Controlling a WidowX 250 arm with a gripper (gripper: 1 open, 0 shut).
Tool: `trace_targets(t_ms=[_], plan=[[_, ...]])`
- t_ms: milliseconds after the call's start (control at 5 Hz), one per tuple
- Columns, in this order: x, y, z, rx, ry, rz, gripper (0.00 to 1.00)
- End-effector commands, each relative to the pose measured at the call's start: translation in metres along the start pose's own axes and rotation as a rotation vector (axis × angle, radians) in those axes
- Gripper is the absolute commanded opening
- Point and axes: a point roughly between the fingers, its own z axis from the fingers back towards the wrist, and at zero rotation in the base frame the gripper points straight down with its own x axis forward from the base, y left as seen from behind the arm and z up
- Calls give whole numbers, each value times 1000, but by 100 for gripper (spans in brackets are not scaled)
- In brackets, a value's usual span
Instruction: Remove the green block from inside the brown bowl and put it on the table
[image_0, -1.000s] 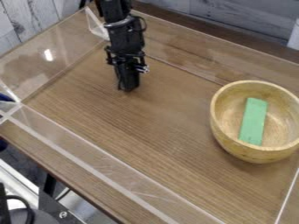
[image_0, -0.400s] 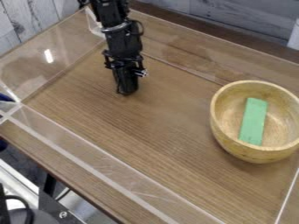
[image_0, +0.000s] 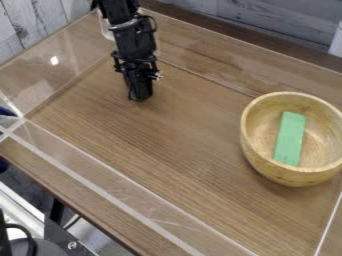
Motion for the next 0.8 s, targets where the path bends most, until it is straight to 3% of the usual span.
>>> trace_targets(t_ms=[0, 200, 400, 600], plan=[[4, 5, 10, 3, -60, -29, 0], [2, 5, 5, -36, -72, -39, 0], [2, 7, 2, -39, -70, -81, 100], [3, 7, 4, -40, -69, -121, 100]])
